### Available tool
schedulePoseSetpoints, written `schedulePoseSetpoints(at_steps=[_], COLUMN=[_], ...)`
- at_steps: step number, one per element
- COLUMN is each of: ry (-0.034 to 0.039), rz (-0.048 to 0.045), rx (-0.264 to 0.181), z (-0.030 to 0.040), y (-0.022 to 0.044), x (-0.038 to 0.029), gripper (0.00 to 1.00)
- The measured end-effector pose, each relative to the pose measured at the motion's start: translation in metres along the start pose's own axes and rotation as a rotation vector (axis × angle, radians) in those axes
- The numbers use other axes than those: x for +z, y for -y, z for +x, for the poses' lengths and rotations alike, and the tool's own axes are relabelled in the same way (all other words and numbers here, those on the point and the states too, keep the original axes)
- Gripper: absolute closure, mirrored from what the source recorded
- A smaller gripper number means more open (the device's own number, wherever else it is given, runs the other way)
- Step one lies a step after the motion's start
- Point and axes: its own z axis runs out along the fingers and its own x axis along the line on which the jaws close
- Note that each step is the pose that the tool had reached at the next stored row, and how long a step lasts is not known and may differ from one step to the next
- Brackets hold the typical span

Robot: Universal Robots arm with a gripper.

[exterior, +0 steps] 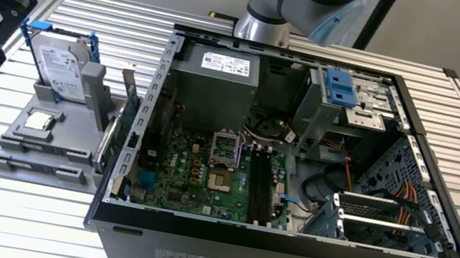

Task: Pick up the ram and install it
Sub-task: 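Pick up the ram and move it above insertion slot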

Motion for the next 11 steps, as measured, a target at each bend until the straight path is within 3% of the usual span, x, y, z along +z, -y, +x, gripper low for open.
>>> schedulePoseSetpoints(at_steps=[11], ry=[-0.0031], rz=[0.0018], rx=[-0.075], z=[0.0000], y=[0.0000], x=[0.0000], gripper=[1.00])
